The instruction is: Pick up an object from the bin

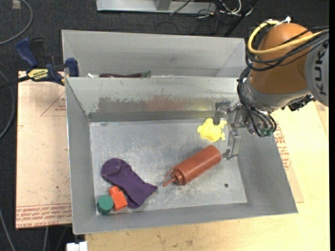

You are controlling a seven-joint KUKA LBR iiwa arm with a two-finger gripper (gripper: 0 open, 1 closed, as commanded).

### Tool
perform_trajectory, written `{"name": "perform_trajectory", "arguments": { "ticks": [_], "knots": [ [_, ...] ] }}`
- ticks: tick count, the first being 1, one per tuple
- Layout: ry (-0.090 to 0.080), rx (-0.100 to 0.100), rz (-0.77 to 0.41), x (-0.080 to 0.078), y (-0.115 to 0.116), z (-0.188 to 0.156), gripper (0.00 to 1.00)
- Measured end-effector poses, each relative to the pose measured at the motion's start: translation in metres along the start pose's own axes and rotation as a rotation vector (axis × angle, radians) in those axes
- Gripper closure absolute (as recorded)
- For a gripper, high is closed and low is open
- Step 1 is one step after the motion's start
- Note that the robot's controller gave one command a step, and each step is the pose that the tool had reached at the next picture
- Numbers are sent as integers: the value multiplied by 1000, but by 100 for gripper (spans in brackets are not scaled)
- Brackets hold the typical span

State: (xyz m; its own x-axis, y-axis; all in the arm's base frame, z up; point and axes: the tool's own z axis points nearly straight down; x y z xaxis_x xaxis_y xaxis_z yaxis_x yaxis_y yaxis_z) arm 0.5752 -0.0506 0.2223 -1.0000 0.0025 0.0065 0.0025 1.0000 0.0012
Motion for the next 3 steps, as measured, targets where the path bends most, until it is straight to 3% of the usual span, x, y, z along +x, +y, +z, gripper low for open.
{"name": "perform_trajectory", "arguments": {
  "ticks": [1, 2, 3],
  "knots": [
    [-8, 1, -1, -1, 0, -5, 0],
    [-10, 1, -82, 19, 9, 34, 0],
    [-9, 0, -32, 55, 41, 82, 0]
  ]
}}
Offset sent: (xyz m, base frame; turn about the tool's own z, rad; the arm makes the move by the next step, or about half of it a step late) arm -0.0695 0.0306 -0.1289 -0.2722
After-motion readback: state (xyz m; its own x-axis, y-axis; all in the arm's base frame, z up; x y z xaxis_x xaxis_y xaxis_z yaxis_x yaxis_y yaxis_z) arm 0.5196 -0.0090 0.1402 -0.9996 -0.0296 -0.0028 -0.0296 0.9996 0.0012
